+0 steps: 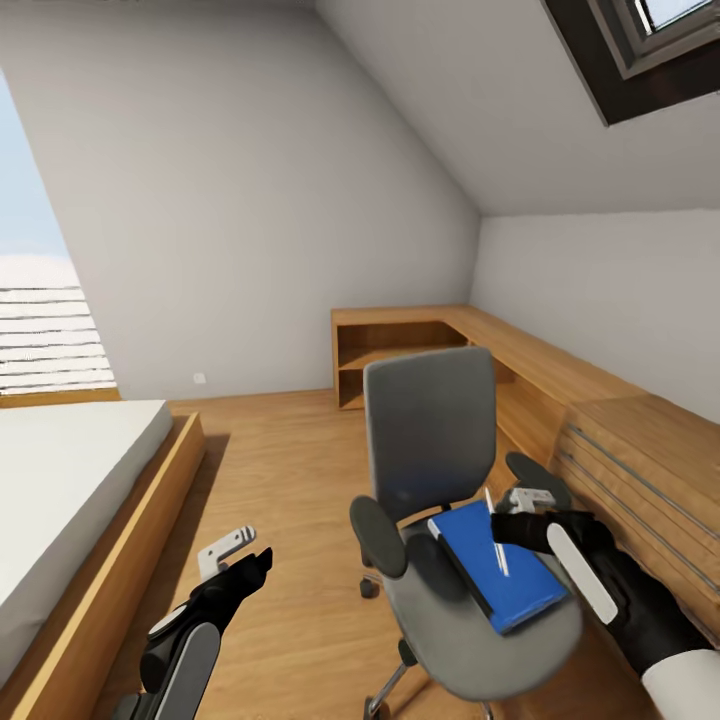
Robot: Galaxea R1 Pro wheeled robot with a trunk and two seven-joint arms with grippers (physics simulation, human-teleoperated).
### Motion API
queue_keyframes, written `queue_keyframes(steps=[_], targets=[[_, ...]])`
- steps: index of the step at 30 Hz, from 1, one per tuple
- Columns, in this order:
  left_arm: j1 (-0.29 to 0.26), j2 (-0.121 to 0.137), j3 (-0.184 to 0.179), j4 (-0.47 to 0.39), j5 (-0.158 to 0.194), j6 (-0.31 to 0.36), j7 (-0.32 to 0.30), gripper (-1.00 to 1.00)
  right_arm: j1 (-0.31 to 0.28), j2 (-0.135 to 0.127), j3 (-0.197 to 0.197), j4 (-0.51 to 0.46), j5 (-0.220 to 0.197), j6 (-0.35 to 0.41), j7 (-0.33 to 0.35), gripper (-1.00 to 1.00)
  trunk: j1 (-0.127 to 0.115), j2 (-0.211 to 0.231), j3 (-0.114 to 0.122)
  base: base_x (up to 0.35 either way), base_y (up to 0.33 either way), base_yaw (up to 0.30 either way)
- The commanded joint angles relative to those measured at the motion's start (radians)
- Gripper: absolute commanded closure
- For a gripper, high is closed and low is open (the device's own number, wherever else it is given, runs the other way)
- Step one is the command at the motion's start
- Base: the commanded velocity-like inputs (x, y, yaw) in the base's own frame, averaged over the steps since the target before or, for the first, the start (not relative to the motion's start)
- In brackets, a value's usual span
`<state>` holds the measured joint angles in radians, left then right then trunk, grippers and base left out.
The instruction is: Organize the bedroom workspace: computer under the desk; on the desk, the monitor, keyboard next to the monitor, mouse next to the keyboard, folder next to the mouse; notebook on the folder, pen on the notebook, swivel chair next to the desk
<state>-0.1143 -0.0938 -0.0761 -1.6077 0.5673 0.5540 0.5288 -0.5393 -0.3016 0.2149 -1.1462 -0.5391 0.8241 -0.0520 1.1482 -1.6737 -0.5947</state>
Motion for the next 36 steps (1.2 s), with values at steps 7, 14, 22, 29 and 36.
queue_keyframes(steps=[7,14,22,29,36], targets=[[-0.001,0.0,-0.002,0.0,0.011,0.002,0.01,-1.0,0.059,-0.008,-0.028,-0.164,-0.051,0.044,-0.078,1.0,-0.027,0.049,0.021,-0.301,0.0,0.0],[-0.001,-0.001,-0.003,0.012,0.011,0.001,0.01,-1.0,0.077,-0.011,-0.113,-0.263,-0.121,0.083,-0.087,1.0,-0.054,0.098,0.043,-0.165,0.0,-0.003],[0.001,0.0,-0.003,0.087,0.011,0.0,0.009,-1.0,0.082,-0.011,-0.15,-0.272,-0.12,0.082,-0.09,1.0,-0.077,0.14,0.062,-0.044,0.0,-0.208],[0.037,0.014,-0.001,0.349,0.005,-0.024,0.007,-1.0,0.082,-0.011,-0.181,-0.299,-0.118,0.082,-0.09,1.0,-0.104,0.189,0.083,-0.077,0.0,-0.022],[0.039,0.083,-0.002,0.577,0.004,-0.271,-0.01,-1.0,0.082,-0.006,-0.253,-0.309,-0.117,0.073,-0.097,1.0,-0.131,0.238,0.105,-0.002,0.0,0.0]])
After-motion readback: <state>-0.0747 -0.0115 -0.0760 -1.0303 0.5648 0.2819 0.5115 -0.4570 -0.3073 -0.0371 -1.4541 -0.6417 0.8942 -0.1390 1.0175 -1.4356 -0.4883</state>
